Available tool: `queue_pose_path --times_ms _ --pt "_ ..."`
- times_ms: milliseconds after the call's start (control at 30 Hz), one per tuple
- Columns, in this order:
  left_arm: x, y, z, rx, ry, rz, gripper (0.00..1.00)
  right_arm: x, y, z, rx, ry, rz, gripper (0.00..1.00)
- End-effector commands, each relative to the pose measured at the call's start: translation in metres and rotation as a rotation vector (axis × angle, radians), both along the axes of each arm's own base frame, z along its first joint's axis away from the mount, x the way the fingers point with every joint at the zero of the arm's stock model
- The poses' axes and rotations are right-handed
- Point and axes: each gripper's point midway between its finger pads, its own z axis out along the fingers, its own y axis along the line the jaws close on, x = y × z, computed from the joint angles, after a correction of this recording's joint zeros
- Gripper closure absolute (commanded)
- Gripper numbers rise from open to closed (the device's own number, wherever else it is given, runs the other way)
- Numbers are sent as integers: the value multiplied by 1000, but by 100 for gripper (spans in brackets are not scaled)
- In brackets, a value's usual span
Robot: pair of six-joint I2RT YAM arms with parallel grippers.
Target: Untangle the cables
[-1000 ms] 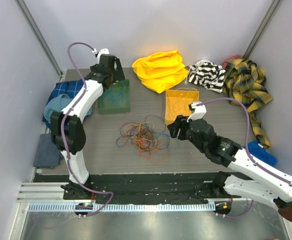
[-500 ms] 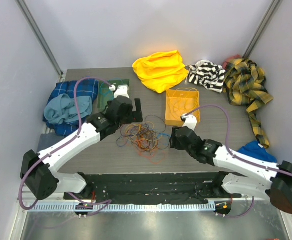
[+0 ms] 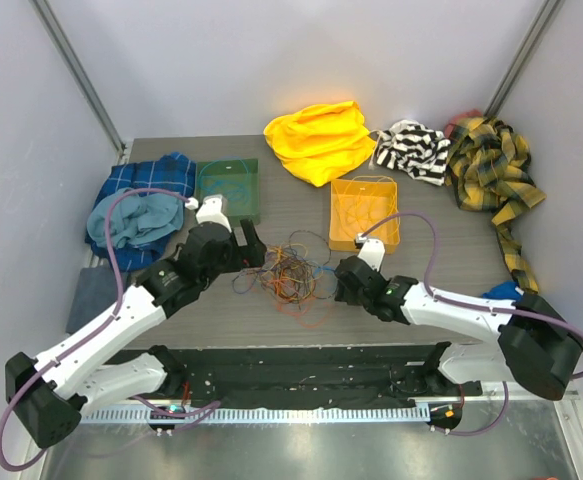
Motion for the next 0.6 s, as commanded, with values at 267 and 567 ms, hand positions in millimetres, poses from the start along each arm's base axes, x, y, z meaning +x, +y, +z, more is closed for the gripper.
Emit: queue_pose_path --times_ms 267,567 --pt "-11 1 -17 -16 38 -8 2 6 -9 1 66 -36 -130 46" --pt "-11 -3 -27 -15 66 -18 2 -2 -40 14 85 -110 -191 43"
